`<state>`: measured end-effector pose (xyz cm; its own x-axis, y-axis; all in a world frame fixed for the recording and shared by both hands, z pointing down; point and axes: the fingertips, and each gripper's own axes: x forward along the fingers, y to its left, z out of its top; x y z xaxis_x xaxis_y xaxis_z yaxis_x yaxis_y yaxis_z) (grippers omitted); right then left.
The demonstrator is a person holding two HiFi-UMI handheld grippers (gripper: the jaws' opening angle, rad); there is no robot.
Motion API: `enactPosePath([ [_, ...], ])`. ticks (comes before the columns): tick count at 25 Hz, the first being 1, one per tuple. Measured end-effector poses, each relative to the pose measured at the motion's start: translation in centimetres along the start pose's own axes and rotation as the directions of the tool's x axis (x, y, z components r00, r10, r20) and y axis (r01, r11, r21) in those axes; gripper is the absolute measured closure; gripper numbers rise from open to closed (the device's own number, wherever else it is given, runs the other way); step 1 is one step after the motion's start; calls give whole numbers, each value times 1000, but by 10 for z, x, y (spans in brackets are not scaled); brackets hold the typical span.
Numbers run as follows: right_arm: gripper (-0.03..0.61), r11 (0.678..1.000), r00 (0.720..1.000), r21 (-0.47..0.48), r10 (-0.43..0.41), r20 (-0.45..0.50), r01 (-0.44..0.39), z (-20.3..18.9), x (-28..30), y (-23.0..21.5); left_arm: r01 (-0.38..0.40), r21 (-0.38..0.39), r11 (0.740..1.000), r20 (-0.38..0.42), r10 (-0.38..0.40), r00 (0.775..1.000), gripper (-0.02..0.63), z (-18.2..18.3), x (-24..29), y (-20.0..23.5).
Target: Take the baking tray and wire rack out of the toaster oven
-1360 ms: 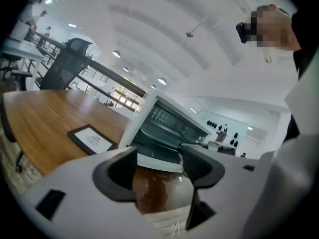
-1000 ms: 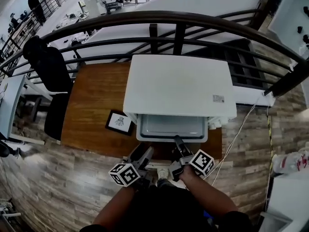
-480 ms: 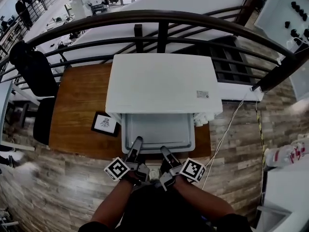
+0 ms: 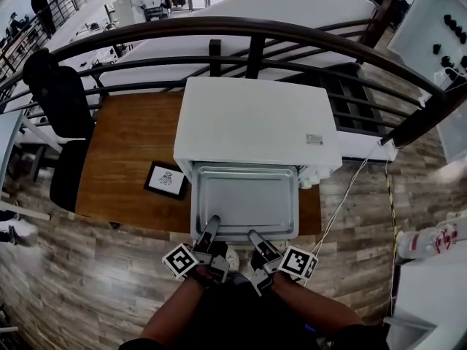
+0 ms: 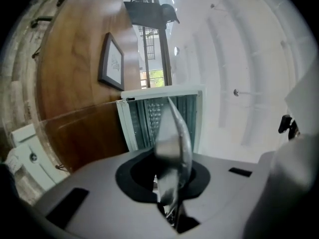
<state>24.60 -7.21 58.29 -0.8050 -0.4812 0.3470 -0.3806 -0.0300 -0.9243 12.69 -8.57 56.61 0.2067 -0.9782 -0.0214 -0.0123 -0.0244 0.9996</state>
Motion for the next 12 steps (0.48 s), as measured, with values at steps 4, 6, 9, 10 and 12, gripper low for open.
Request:
enactPosePath([
  [4,479,998,998,-65,-19,-58,15,-28,-7,6,-5,-17,1000,-8,4,1000,581,2,-32,1],
  [6,477,993,997,-117,-24,-74,15,-42,-4,15,0,-35,999,16,0,1000,583,13,-49,1],
  [9,474,987,995,-161,-18,-96,2,-71,5,29,2,-55,998,64,2,998,584,32,-79,-1],
  [10,471,984,994,-178,-17,-108,-2,-82,9,34,2,-59,998,80,3,997,584,40,-90,-2],
  [12,468,977,990,-213,-12,-139,-18,-103,17,46,7,-58,998,111,0,994,584,56,-113,-6],
])
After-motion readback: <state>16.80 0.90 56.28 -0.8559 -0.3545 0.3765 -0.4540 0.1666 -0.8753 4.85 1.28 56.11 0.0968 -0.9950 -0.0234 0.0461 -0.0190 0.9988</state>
